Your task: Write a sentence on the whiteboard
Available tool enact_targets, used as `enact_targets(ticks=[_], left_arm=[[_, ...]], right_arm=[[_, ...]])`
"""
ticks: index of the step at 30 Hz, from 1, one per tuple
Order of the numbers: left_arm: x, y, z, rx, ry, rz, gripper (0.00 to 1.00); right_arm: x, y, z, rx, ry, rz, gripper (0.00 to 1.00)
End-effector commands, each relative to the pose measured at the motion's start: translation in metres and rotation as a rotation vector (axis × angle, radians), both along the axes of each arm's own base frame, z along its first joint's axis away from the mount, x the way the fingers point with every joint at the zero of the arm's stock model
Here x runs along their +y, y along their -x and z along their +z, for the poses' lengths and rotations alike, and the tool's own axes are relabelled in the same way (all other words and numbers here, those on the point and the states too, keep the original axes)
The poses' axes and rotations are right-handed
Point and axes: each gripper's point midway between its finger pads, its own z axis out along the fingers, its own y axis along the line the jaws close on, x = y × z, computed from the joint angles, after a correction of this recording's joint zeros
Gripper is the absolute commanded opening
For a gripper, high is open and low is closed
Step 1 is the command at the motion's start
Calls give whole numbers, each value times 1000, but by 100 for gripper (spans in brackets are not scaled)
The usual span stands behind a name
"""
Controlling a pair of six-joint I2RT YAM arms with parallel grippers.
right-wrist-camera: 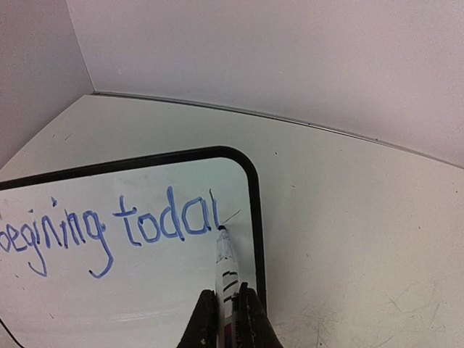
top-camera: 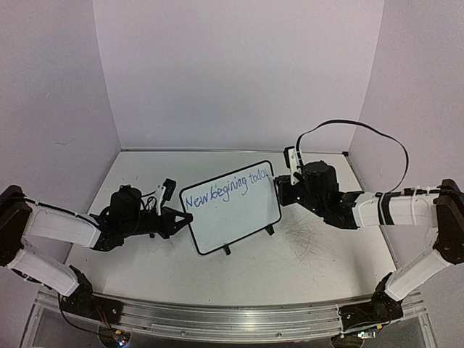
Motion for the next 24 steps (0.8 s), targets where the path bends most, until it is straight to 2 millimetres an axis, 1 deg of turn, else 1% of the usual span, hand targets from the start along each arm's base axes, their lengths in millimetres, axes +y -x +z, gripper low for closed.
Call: enact_targets(ticks=[1, 10, 15, 24], left_arm=[[14, -8, -12, -23, -77, 64, 0], [15, -7, -14, -22, -80, 63, 0], [14, -8, -13, -24, -79, 64, 0], [14, -8, -13, -25, -81, 64, 0]], right_arm=[[2, -15, 26, -60, -31, -40, 0], [6, -20, 33, -78, -32, -40, 0], [7, -20, 34, -79, -32, -35, 0], [-1, -8, 9, -17, -7, -24, 0]])
